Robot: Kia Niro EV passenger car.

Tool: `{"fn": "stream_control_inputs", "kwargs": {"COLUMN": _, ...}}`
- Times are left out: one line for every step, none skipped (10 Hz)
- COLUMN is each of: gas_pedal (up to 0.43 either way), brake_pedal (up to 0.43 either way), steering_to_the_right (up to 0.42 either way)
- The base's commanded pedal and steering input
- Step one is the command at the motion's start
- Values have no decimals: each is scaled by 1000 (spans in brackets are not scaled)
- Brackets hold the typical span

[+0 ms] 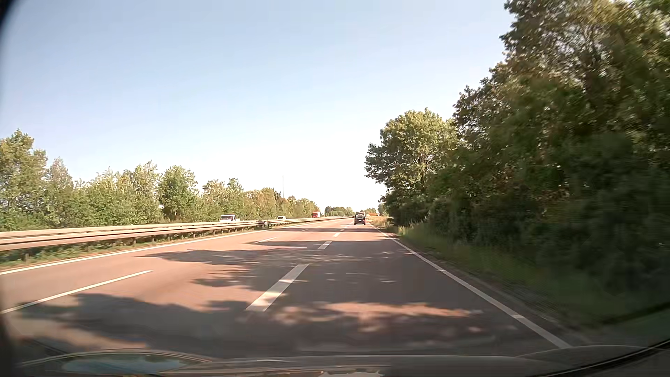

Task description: Follow the waypoints while adhering to traffic rules and regulations

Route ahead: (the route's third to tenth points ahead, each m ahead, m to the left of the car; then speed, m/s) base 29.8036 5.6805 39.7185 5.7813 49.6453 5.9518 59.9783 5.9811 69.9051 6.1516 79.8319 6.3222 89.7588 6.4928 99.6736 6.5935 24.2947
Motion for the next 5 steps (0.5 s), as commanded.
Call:
{"fn": "stream_control_inputs", "kwargs": {"gas_pedal": 0, "brake_pedal": 159, "steering_to_the_right": 0}}
{"fn": "stream_control_inputs", "kwargs": {"gas_pedal": 0, "brake_pedal": 159, "steering_to_the_right": 0}}
{"fn": "stream_control_inputs", "kwargs": {"gas_pedal": 0, "brake_pedal": 159, "steering_to_the_right": 0}}
{"fn": "stream_control_inputs", "kwargs": {"gas_pedal": 0, "brake_pedal": 159, "steering_to_the_right": 0}}
{"fn": "stream_control_inputs", "kwargs": {"gas_pedal": 0, "brake_pedal": 159, "steering_to_the_right": 0}}
